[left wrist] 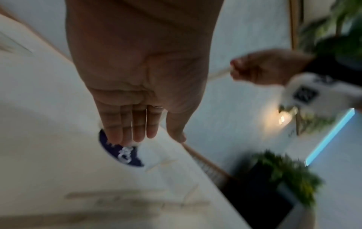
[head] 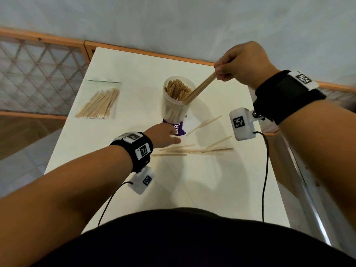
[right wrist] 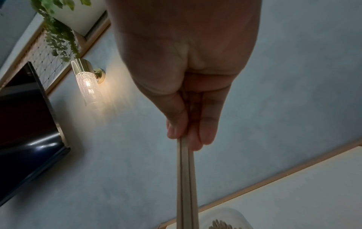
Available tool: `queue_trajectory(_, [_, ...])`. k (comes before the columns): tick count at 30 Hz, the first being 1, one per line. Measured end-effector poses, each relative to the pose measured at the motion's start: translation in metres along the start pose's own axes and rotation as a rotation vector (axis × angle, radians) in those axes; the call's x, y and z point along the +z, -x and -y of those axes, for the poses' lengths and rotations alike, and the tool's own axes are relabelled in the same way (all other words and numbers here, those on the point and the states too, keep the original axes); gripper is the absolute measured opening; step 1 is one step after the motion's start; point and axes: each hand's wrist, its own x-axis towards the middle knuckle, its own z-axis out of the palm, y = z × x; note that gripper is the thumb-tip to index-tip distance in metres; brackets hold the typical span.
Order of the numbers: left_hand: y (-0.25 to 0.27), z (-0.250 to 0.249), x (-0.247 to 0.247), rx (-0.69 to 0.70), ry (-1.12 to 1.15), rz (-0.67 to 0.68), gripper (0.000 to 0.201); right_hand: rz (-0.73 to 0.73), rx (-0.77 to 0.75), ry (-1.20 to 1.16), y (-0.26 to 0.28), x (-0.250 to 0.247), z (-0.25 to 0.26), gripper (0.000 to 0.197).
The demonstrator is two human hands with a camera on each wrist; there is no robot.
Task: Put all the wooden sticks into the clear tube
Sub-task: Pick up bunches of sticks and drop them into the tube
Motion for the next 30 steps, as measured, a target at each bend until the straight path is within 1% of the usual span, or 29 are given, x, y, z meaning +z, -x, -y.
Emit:
queue_trajectory(2, [-0.007, 0.014, 0.017, 0.016, -0.184, 0.035, 0.064, -0.04, -0.029, 0.045, -0.013, 0.005, 0.004, 0.007])
queue_trajectory(3, [-0.01, 0.02, 0.025, 0.04, -0.25, 0.045, 0.07, -0.052, -0.057, 0.085, -0.019, 0.009, 0.006, 0.006])
queue_trajectory(5, [-0.017, 0.027, 0.039, 0.083, -0.361, 0.053, 0.073, -0.052, -0.121, 0.205, -0.03, 0.021, 0.012, 0.007])
queue_trajectory(11, [-0.023, 0.033, 0.056, 0.19, -0.451, 0.008, 0.059, 0.091, -0.291, 0.535, -0.058, 0.069, 0.01, 0.017])
queue_trajectory(14, [-0.029, 0.034, 0.058, 0.218, -0.469, 0.035, 0.045, 0.173, -0.34, 0.66, -0.068, 0.096, -0.004, 0.024])
queue_trajectory(16, [-0.032, 0.035, 0.058, 0.222, -0.456, 0.041, 0.038, 0.231, -0.338, 0.737, -0.073, 0.113, -0.016, 0.027])
queue_trajectory(18, [-0.033, 0.036, 0.057, 0.23, -0.449, 0.024, 0.035, 0.293, -0.306, 0.795, -0.078, 0.127, -0.027, 0.025])
queue_trajectory(21, [-0.034, 0.036, 0.055, 0.231, -0.43, 0.007, 0.034, 0.331, -0.239, 0.796, -0.086, 0.135, -0.036, 0.026])
queue_trajectory(23, [-0.035, 0.035, 0.055, 0.235, -0.424, -0.001, 0.033, 0.379, -0.241, 0.808, -0.088, 0.138, -0.039, 0.028])
queue_trajectory(25, [-0.035, 0.035, 0.054, 0.226, -0.41, -0.009, 0.031, 0.376, -0.281, 0.837, -0.085, 0.137, -0.043, 0.032])
queue_trajectory(28, [-0.036, 0.035, 0.056, 0.2, -0.39, -0.023, 0.03, 0.264, -0.357, 0.729, -0.068, 0.132, -0.058, 0.046])
queue_trajectory(29, [-0.036, 0.035, 0.057, 0.196, -0.389, -0.03, 0.03, 0.271, -0.384, 0.707, -0.059, 0.13, -0.063, 0.05])
queue_trajectory(30, [-0.036, 0.034, 0.059, 0.191, -0.39, -0.04, 0.029, 0.321, -0.401, 0.738, -0.052, 0.129, -0.067, 0.054])
